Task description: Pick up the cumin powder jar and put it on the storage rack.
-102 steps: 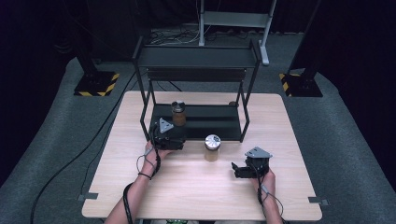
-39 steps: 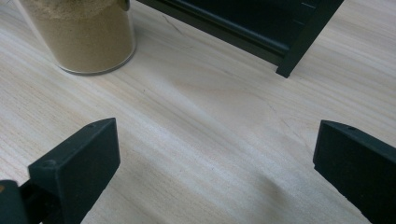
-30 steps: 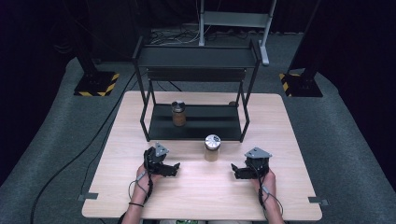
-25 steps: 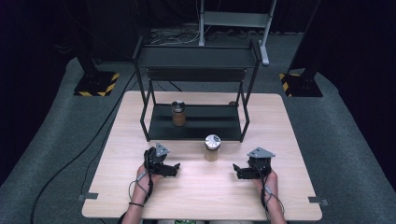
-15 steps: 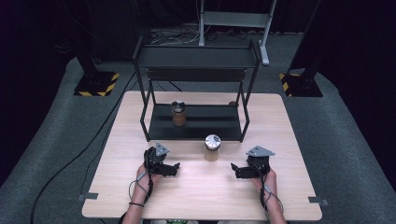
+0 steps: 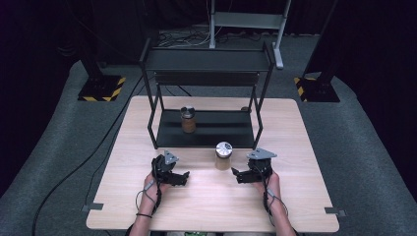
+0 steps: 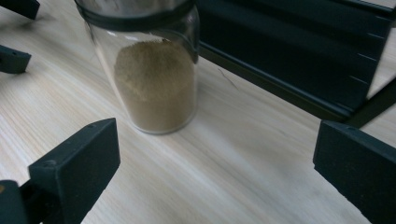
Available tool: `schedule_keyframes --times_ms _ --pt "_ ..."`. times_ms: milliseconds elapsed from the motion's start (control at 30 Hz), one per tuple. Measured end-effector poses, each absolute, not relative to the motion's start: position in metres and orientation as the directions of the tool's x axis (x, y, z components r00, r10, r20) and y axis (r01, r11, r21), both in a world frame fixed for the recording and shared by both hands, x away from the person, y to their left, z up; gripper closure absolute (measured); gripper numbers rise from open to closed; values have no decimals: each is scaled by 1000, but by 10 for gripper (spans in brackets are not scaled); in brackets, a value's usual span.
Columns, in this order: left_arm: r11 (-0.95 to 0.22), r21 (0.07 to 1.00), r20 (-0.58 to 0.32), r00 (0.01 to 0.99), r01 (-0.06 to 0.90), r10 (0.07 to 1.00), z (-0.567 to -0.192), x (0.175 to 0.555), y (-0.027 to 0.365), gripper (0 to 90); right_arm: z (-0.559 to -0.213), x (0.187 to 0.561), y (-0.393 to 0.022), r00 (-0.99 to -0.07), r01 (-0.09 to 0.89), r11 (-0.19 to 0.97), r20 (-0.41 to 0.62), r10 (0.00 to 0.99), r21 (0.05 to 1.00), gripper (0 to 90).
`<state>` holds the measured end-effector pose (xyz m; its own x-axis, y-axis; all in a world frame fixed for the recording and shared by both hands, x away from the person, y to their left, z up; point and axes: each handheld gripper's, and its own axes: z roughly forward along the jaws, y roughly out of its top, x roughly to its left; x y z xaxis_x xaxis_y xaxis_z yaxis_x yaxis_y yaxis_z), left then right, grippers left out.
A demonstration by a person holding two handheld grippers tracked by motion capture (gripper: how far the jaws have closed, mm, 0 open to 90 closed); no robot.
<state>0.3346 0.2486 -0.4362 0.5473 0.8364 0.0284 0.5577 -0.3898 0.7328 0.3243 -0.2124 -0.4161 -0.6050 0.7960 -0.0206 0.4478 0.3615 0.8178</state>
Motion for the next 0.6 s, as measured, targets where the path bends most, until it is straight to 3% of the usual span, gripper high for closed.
schedule_keyframes --times_ms 600 --pt "-383 732 22 542 564 840 -436 335 249 21 -418 349 -188 -653 422 380 -15 757 823 0"
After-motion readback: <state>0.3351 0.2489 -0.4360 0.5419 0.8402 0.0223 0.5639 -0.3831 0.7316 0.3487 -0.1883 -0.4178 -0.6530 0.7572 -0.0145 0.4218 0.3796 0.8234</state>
